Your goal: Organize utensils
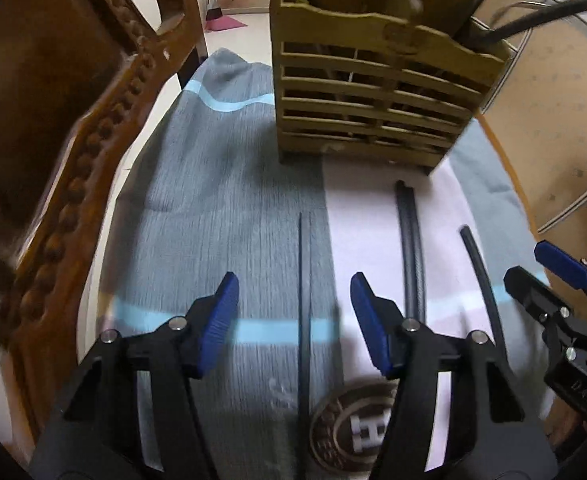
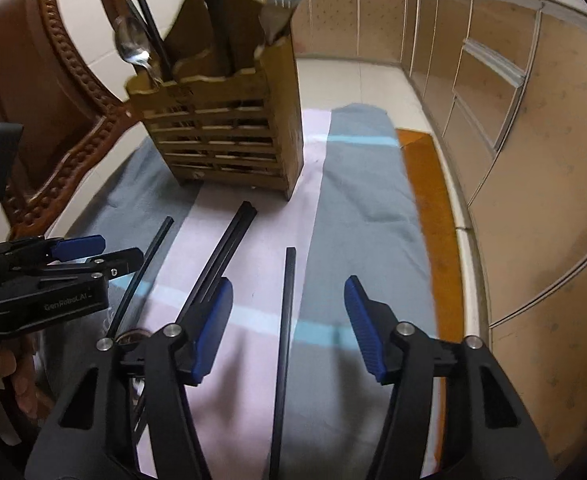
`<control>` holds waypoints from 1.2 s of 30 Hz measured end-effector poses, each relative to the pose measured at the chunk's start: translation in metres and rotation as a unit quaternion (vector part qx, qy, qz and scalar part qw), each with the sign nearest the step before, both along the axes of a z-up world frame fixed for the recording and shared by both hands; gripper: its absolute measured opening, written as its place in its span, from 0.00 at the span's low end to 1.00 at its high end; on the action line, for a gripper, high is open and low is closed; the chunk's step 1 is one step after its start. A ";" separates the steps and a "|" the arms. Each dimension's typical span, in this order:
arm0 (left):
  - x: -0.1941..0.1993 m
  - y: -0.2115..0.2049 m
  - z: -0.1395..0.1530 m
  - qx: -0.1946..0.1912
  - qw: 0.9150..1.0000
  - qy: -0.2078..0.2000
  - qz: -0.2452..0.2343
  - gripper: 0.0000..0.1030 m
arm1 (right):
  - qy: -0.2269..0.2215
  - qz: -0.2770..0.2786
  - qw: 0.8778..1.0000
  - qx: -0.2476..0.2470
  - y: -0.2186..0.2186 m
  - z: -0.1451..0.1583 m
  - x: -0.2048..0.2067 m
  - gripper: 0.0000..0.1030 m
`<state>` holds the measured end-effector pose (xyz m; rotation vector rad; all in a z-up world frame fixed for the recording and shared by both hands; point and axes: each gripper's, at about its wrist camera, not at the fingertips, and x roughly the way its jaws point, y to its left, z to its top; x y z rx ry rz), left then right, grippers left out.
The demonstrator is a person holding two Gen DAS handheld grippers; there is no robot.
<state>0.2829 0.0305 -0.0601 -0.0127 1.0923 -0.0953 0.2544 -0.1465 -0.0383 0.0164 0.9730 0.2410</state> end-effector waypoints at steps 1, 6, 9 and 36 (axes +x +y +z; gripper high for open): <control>0.006 0.000 -0.005 -0.002 1.000 0.008 0.000 0.55 | 0.003 0.001 1.000 -0.001 0.002 -0.002 0.005 0.52; 0.024 -0.002 -0.023 0.013 1.000 0.017 -0.007 0.44 | 0.029 0.008 0.999 -0.024 0.016 -0.022 0.030 0.39; 0.031 -0.003 -0.026 0.016 1.000 0.009 -0.005 0.41 | 0.048 0.002 0.998 -0.036 0.018 -0.038 0.041 0.30; -0.090 -0.019 0.127 -0.008 0.976 -0.212 -0.055 0.06 | -0.120 0.008 0.990 0.074 -0.024 0.084 -0.076 0.07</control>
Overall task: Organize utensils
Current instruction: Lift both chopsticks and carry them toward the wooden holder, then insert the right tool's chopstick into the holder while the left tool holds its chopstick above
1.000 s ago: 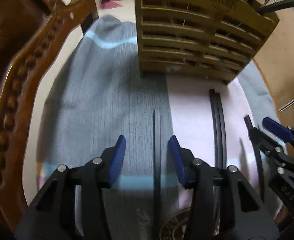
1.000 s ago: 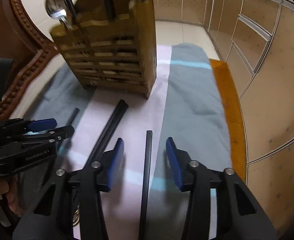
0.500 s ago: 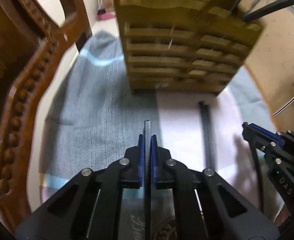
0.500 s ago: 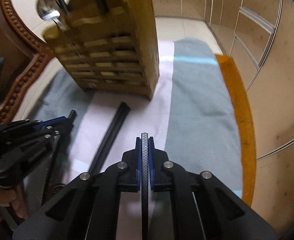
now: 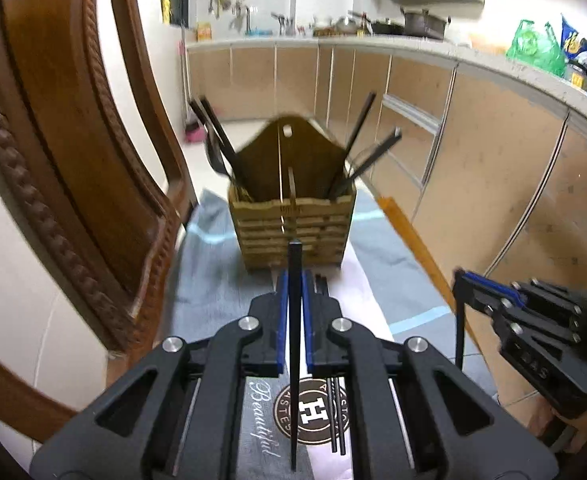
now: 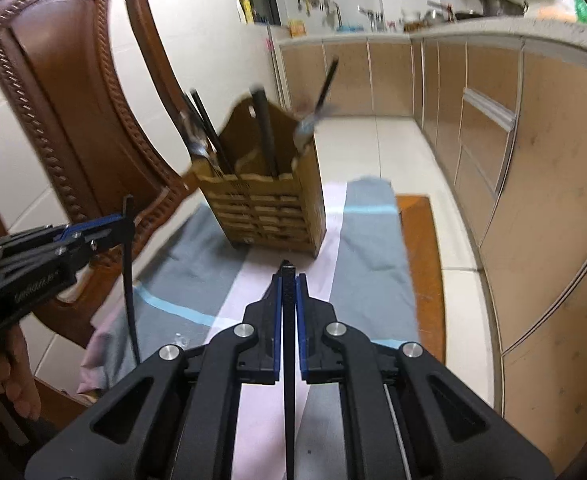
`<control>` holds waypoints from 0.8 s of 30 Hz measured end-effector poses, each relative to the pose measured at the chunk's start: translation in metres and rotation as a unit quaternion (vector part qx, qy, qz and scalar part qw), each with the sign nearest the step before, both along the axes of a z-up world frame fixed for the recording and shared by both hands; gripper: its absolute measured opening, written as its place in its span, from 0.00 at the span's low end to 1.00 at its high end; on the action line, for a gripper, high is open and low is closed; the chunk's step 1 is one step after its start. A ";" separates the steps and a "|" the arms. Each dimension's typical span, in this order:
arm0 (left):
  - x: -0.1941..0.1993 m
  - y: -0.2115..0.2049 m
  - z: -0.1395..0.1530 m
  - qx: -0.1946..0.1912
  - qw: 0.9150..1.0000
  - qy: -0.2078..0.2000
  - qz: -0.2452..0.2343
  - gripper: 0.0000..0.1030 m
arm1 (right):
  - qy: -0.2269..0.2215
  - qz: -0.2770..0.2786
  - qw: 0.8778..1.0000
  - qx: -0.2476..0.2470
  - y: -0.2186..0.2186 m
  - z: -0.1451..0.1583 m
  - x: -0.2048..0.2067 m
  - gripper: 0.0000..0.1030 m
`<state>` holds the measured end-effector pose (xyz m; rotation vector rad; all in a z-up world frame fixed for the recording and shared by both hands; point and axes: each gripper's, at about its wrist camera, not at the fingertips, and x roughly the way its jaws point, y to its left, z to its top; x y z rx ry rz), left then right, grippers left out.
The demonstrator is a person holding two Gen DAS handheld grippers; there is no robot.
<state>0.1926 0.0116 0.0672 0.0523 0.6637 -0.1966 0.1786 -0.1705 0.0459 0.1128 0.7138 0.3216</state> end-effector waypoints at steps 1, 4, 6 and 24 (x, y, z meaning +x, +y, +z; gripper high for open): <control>-0.004 0.003 0.004 -0.005 1.000 -0.008 0.005 0.06 | -0.008 -0.002 1.000 0.004 -0.002 0.004 -0.010 0.07; -0.010 0.004 0.004 -0.018 1.000 -0.007 0.015 0.06 | -0.033 -0.010 0.999 0.011 -0.004 0.010 -0.038 0.07; -0.013 0.007 0.003 -0.027 0.999 -0.008 0.021 0.06 | -0.039 -0.019 0.999 0.016 -0.005 0.013 -0.048 0.07; -0.045 0.064 0.069 -0.085 0.993 -0.073 0.037 0.06 | -0.086 0.004 0.996 0.023 0.044 0.102 -0.042 0.07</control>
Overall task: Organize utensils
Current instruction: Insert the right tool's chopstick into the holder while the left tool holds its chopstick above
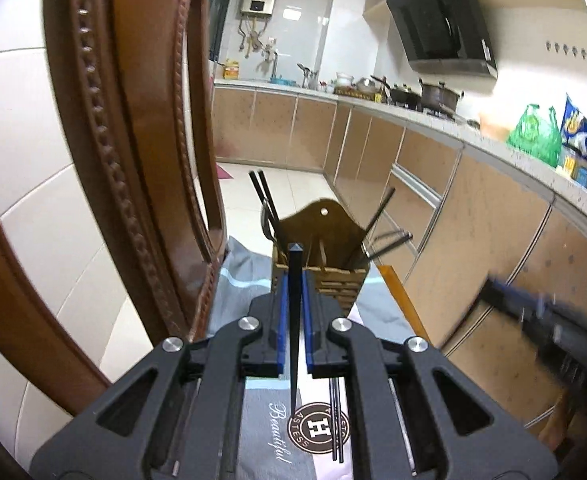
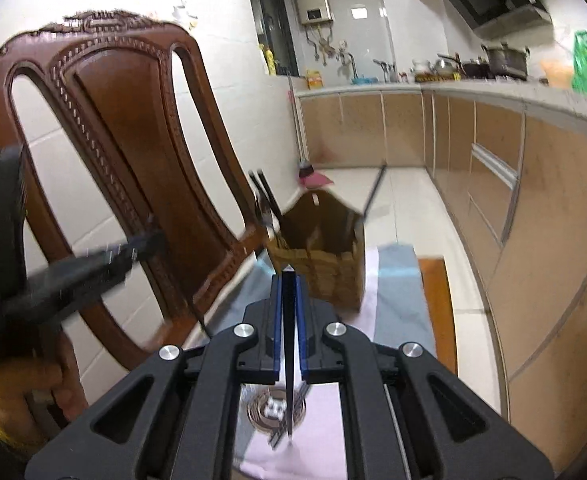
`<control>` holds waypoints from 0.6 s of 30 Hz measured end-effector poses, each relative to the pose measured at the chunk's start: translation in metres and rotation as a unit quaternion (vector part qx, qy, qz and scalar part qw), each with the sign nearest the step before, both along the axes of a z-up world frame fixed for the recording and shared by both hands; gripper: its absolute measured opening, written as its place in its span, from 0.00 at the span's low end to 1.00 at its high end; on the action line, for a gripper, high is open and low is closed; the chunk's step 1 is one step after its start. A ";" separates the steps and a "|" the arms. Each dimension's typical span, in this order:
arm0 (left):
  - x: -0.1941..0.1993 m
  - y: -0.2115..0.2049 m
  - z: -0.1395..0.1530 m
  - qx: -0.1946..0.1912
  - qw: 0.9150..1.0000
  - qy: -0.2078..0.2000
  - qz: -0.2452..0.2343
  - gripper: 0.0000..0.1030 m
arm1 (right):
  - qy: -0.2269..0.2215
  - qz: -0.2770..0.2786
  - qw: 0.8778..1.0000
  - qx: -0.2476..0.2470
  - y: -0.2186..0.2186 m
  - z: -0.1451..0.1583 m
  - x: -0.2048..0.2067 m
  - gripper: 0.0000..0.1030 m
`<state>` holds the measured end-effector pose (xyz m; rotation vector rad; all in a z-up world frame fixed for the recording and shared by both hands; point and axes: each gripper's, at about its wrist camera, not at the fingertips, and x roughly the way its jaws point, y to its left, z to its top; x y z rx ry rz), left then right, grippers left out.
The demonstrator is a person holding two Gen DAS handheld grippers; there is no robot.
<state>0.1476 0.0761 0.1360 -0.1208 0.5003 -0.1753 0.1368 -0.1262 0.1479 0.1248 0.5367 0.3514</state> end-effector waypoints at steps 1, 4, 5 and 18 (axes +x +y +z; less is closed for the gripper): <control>-0.001 0.004 0.002 -0.005 1.000 -0.003 0.002 0.06 | -0.010 0.000 1.000 -0.002 0.003 0.011 0.008 0.07; -0.002 0.010 0.005 -0.007 1.000 -0.008 0.003 0.06 | -0.042 -0.012 0.999 -0.004 0.009 0.043 0.032 0.07; -0.001 0.012 0.006 -0.008 1.000 -0.009 0.002 0.06 | -0.050 -0.019 0.999 -0.005 0.010 0.054 0.043 0.07; 0.007 0.022 -0.001 -0.009 1.000 0.002 0.004 0.06 | -0.076 -0.126 0.989 0.003 0.006 0.083 0.168 0.07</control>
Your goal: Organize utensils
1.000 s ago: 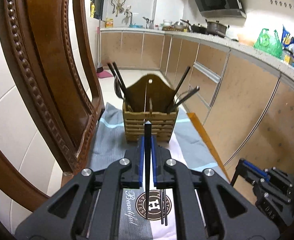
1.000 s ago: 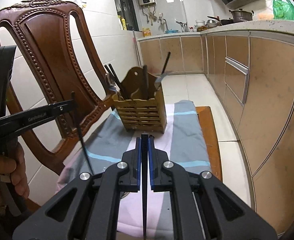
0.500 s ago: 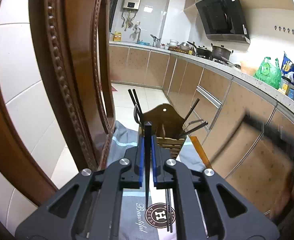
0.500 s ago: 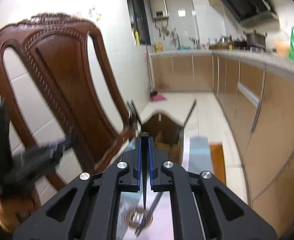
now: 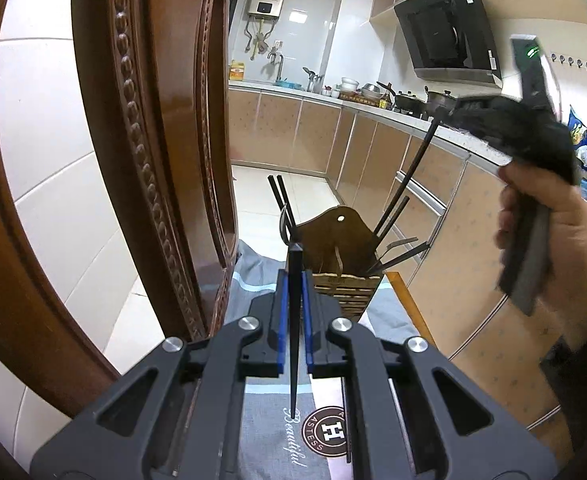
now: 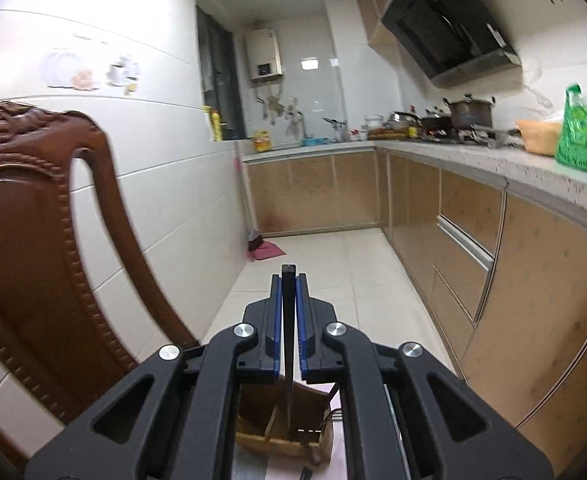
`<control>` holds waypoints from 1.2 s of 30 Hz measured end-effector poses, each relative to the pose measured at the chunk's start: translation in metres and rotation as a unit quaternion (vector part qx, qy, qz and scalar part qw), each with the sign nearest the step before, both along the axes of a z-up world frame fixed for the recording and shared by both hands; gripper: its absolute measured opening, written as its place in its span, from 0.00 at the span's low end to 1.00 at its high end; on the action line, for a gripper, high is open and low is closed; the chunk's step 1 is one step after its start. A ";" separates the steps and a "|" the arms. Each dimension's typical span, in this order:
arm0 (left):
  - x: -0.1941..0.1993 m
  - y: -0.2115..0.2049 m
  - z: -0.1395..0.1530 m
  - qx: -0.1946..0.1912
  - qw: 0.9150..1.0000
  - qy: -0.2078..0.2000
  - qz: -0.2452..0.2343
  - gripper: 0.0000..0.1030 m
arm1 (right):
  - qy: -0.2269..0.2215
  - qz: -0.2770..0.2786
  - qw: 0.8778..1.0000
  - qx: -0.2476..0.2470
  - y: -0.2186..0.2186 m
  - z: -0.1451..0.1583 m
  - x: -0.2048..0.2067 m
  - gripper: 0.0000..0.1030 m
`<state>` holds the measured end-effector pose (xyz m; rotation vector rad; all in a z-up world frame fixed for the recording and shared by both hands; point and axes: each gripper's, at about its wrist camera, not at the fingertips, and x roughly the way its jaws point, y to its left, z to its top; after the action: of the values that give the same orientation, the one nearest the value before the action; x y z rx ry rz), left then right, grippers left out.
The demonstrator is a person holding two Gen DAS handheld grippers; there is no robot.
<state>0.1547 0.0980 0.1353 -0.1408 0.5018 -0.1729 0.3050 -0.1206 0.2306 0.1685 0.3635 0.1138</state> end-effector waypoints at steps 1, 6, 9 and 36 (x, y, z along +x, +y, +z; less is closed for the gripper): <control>0.001 0.000 -0.001 0.000 1.000 0.001 -0.001 0.06 | 0.004 -0.005 1.000 0.004 0.000 -0.008 0.007 0.07; 0.006 -0.002 -0.003 0.001 1.000 0.006 0.001 0.06 | 0.058 0.013 0.997 0.044 -0.005 -0.060 0.022 0.11; 0.009 -0.003 -0.006 0.004 1.000 0.009 0.005 0.06 | 0.048 0.029 0.997 0.046 -0.020 -0.081 -0.008 0.23; 0.138 -0.019 0.112 -0.063 0.996 -0.056 0.035 0.06 | 0.114 0.007 0.982 0.150 -0.142 -0.203 -0.107 0.78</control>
<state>0.2925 0.0794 0.2477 -0.2699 0.3736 -0.1436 0.1984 -0.2624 0.0273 0.4800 0.5765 0.1644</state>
